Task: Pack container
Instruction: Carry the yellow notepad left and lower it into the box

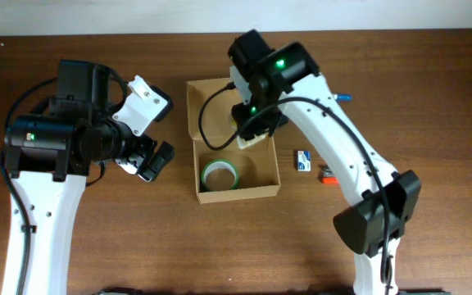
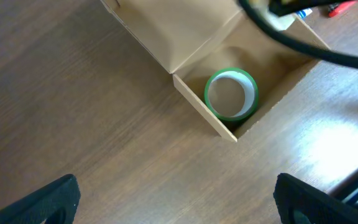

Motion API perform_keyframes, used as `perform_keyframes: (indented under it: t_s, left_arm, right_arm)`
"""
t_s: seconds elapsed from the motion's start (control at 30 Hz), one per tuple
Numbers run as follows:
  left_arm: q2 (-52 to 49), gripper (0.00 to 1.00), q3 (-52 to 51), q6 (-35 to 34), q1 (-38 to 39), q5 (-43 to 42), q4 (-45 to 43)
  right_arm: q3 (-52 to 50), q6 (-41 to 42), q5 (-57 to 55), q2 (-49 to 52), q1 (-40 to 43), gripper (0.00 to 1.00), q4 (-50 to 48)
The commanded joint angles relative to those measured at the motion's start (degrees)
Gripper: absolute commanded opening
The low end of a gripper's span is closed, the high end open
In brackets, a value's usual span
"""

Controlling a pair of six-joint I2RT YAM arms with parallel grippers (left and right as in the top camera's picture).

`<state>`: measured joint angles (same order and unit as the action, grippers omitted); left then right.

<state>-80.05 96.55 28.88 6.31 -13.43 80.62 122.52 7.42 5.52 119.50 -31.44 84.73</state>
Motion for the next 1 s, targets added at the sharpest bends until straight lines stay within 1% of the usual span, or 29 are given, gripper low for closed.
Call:
perform_keyframes:
  t_s: [0.0,0.13,0.37,0.43,0.63,0.8,0.97]
  left_arm:
    - [0.3,1.00,0.8,0.7,-0.1,-0.2,0.0]
    - [0.3,1.00,0.8,0.7,-0.1,-0.2,0.0]
    - [0.3,1.00,0.8,0.7,-0.1,-0.2,0.0]
    - [0.3,1.00,0.8,0.7,-0.1,-0.2,0.0]
    - [0.3,1.00,0.8,0.7,-0.1,-0.2,0.0]
    - [0.3,1.00,0.8,0.7,-0.1,-0.2,0.0]
    - [0.3,1.00,0.8,0.7,-0.1,-0.2,0.0]
  right_arm:
    - [-4.7,4.2,1.0,-1.4,-0.7,0.36,-1.6]
    - [-10.4,6.2,1.5,-1.4,-2.8,0.36,-3.8]
    - [-18.4,14.0,0.8,-1.4,-4.6,0.35,-7.2]
    - [-20.3,17.2,-1.9,-1.4,-4.8,0.35,-7.6]
    - [-22.0,21.8,-7.9,-1.4,-5.0,0.33,-9.2]
    - [-22.8,22.1,-8.9,-1.4,-5.0,0.33,-12.2]
    - [-26.9,23.5,-9.3,-1.4,-5.0,0.34,-14.7]
